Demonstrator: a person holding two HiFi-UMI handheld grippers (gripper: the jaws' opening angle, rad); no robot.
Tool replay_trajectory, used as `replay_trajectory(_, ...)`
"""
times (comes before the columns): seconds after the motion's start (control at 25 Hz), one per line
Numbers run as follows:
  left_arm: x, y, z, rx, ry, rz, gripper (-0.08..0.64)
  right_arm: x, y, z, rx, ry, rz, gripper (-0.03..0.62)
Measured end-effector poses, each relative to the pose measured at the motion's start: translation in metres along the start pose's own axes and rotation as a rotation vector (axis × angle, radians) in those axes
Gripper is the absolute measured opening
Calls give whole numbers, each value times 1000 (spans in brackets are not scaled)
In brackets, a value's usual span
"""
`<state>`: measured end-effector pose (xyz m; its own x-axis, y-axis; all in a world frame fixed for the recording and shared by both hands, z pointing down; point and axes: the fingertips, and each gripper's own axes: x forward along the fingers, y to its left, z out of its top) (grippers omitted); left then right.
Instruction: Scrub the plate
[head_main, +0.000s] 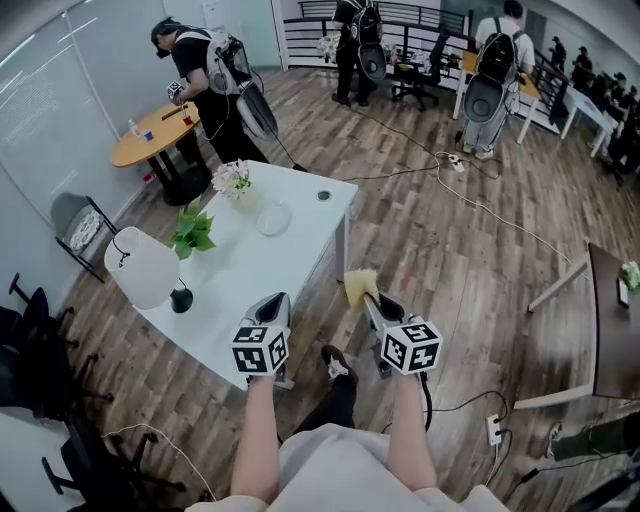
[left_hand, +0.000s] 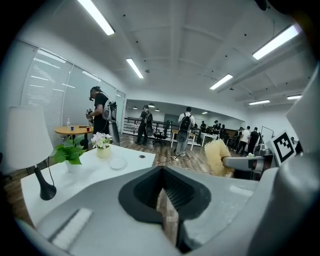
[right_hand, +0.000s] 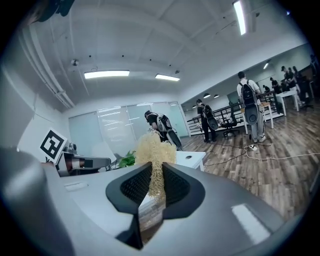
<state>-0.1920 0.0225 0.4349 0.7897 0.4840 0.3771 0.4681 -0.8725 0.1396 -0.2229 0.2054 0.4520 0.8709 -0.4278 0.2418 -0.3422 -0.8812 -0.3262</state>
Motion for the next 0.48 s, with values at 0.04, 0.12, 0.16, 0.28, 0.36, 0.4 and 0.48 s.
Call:
replay_trajectory(0.04,10,0,2,-2,3,2,0,3,-8,6,-4,-2,-9,81)
replay_trajectory(0.12,27,1,9,-24,0,4,2,8,-22,14,-14,3,-20,81)
replay_trajectory(0.16,34,3,13,-38,-5,1,2,11,-28,16,-18,9,-23,81)
replay_trajectory(0.28,59,5,20,-62,-9,-13,2,23,-47,19,-15,28,-35,81)
replay_trajectory(0.36,79,6,21,-76,2,-26,2,33,-60,22,-19,46,-38,81)
replay_trajectory(0.4,88,7,22,-85,6,-30,2,39,-65,23,-25,56,-37,81)
replay_trajectory(0.48,102,12,27,-97,9,-31,2,53,-74,28,-28,64,-34,80)
